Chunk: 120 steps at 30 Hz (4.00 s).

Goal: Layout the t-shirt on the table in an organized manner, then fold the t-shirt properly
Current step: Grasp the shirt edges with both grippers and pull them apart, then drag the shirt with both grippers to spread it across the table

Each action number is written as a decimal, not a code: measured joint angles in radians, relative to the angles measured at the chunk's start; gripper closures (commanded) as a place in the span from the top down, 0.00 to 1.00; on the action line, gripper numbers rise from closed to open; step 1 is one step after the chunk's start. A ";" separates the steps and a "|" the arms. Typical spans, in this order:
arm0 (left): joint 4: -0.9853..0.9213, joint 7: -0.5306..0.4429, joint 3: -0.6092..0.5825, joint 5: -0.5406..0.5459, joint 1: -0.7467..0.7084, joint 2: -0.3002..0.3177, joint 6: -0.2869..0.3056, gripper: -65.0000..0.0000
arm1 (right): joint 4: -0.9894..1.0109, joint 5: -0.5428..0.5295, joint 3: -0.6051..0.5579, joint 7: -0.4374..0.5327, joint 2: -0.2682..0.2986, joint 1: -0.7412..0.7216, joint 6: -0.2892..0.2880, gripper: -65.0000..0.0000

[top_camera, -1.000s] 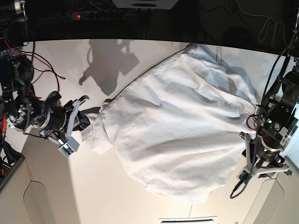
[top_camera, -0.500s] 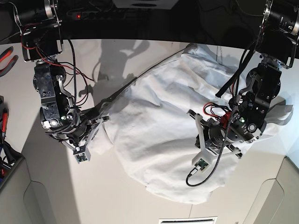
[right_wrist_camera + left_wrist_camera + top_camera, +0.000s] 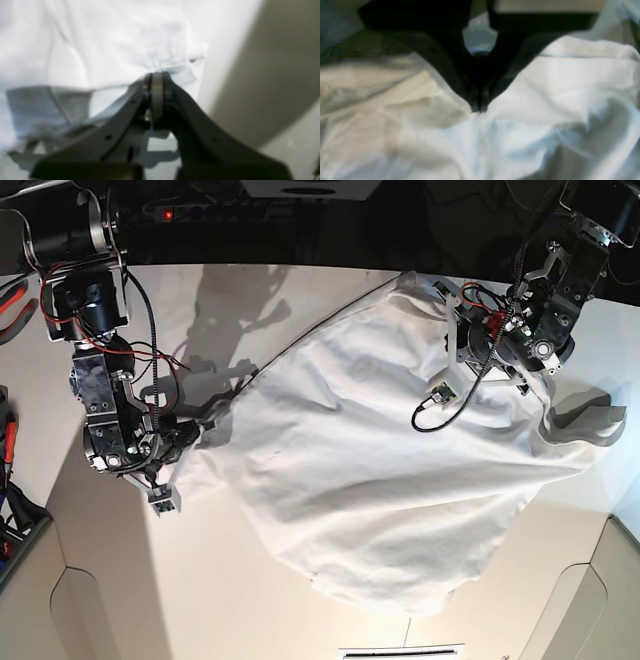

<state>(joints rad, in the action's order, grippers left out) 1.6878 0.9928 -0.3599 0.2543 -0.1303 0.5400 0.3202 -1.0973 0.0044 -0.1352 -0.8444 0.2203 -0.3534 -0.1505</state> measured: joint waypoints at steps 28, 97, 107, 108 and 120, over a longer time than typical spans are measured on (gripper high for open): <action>0.044 -0.037 0.106 -0.238 0.006 0.110 -0.213 0.00 | -0.807 -0.394 0.259 -0.105 0.075 0.260 -0.179 0.00; 0.045 -0.237 0.105 -0.147 0.198 -0.109 -0.103 0.17 | 0.055 0.013 0.082 0.296 -0.046 -0.317 0.084 0.21; -0.179 -0.265 0.109 -0.026 0.384 -0.319 0.020 0.47 | 0.272 0.086 0.082 0.314 -0.020 -0.315 0.157 0.25; -0.233 -0.280 0.109 -0.021 0.402 -0.338 0.032 0.53 | 0.302 0.085 0.083 0.321 -0.015 -0.314 0.157 0.25; -0.632 -0.426 0.109 -0.147 0.463 -0.407 -0.023 0.57 | 0.381 0.089 0.083 0.406 -0.016 -0.269 0.162 0.25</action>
<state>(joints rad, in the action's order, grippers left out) 1.0561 0.5671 -0.2512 0.1074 0.3328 0.1326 0.2970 -0.7158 0.0937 -0.0525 -0.4389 0.2047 -0.6224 0.0113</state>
